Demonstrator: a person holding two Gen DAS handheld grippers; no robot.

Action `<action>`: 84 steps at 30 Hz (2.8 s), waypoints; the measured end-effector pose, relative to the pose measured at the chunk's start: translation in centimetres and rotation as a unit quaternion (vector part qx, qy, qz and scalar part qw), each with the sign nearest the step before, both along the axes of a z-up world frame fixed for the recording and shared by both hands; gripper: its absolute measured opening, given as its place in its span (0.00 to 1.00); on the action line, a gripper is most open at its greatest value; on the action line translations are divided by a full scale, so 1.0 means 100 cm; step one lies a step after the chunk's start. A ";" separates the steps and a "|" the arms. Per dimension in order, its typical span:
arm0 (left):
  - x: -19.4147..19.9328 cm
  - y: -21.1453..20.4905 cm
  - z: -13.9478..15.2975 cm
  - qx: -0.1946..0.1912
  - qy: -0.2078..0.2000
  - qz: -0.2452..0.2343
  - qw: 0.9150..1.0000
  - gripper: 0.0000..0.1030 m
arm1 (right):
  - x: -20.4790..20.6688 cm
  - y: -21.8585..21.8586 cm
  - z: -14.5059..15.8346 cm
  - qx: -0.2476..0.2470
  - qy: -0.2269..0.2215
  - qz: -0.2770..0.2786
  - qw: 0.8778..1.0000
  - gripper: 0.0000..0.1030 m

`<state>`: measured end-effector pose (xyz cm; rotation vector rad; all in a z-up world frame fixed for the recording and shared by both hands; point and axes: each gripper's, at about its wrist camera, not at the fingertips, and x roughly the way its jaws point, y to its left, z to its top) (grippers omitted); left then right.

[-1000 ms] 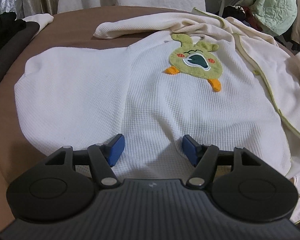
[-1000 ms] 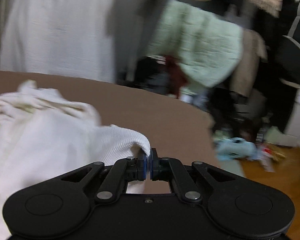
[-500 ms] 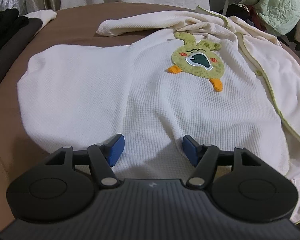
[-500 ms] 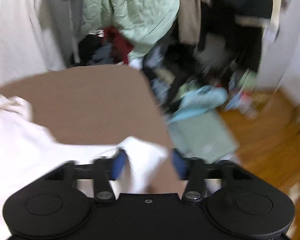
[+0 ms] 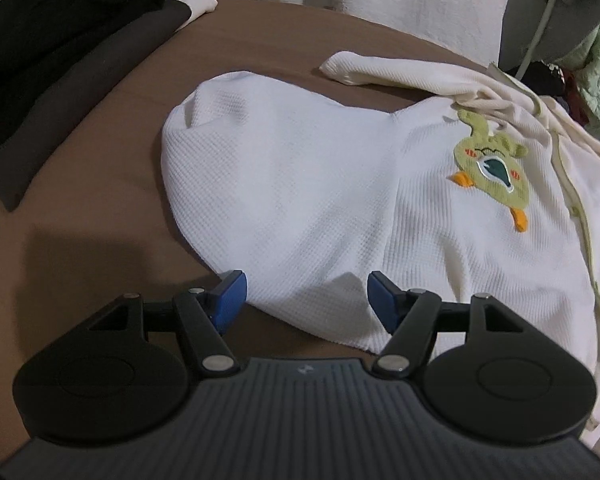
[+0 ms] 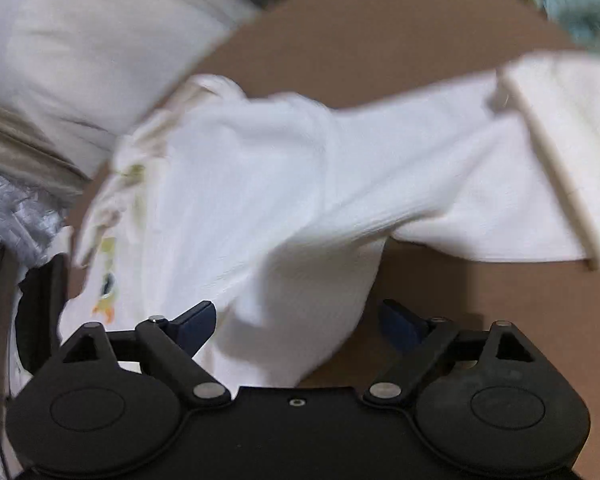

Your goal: Fold clothes

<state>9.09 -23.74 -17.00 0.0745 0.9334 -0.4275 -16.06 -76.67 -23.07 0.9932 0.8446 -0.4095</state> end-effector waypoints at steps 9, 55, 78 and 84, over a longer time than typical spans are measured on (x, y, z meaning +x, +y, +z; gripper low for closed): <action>0.007 0.007 -0.006 0.009 0.016 0.020 1.000 0.64 | -0.028 0.030 0.061 -0.168 0.010 -0.016 0.986 0.09; 0.056 0.058 0.032 -0.351 0.026 -0.092 0.932 0.08 | 0.232 0.313 0.026 -0.143 -0.115 0.380 0.907 0.56; -0.028 -0.048 0.021 -0.194 0.082 -0.309 0.927 0.48 | 0.213 0.267 0.051 -0.070 -0.169 0.315 0.931 0.83; -0.010 -0.036 0.013 -0.210 0.095 -0.293 0.928 0.49 | 0.239 0.306 0.038 -0.115 -0.130 0.371 0.912 0.81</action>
